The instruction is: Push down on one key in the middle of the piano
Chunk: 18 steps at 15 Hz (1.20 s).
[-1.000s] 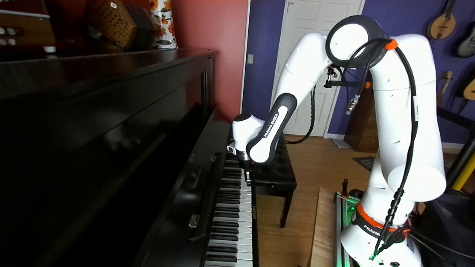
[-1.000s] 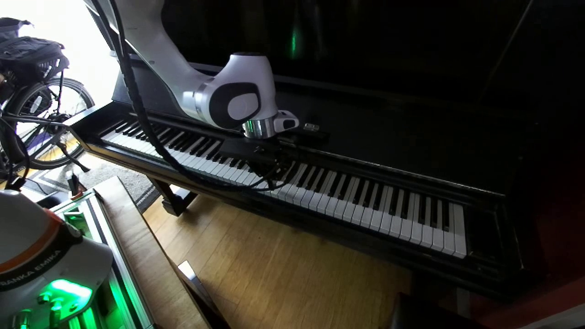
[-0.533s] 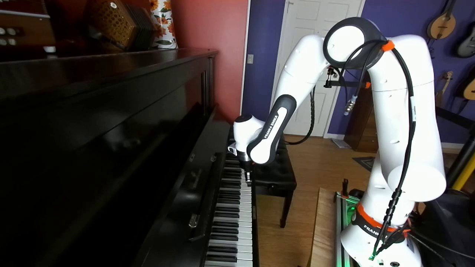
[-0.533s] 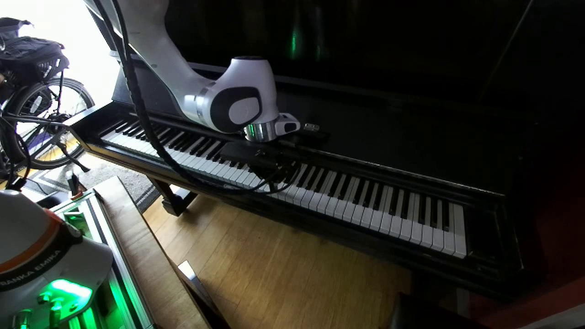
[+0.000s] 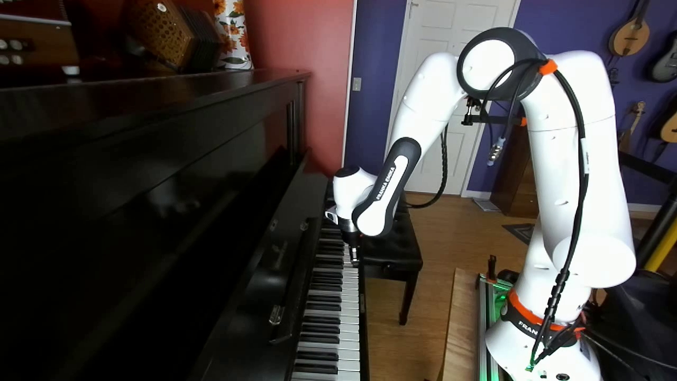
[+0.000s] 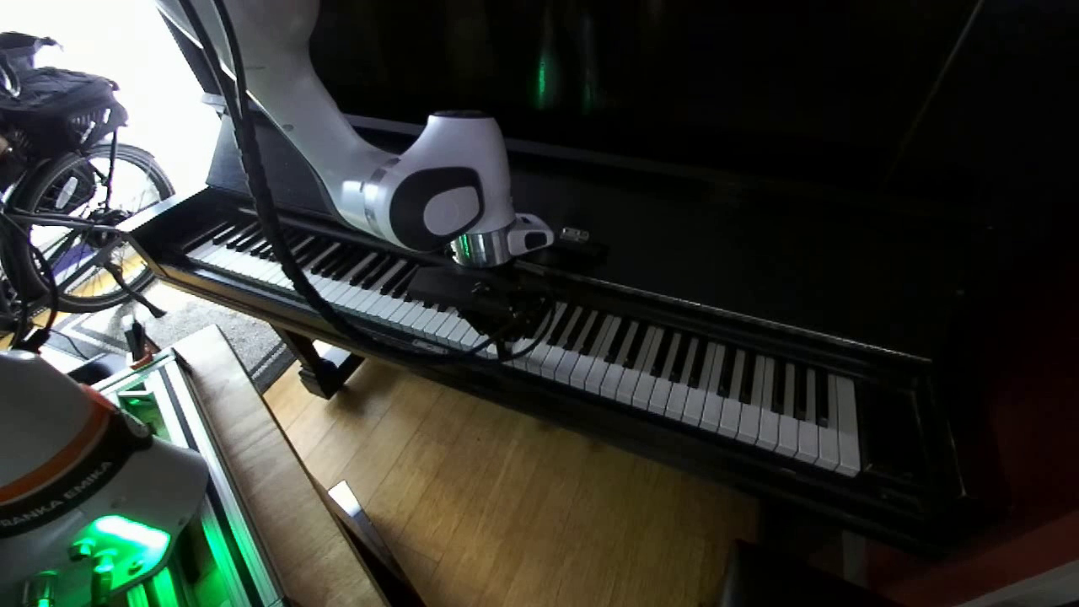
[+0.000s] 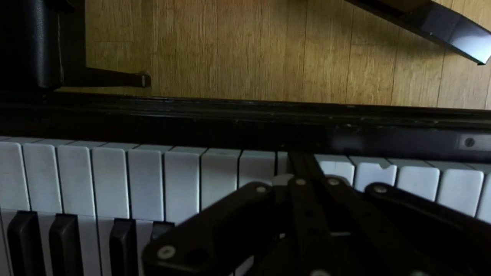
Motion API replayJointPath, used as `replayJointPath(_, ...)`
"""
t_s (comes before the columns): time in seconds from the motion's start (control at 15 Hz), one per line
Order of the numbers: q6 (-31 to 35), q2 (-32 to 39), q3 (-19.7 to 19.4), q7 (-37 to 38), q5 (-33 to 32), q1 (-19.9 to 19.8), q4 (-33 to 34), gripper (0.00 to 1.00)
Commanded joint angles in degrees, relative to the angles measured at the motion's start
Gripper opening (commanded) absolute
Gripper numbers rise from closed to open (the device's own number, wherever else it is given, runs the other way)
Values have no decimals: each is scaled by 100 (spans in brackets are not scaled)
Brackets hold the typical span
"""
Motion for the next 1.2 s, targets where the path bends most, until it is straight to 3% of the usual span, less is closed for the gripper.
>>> replayJointPath(0.0, 164, 162, -74, 60, -138, 13, 30, 0)
replayJointPath(1.13, 42, -135, -134, 100, -226, 78, -82, 0)
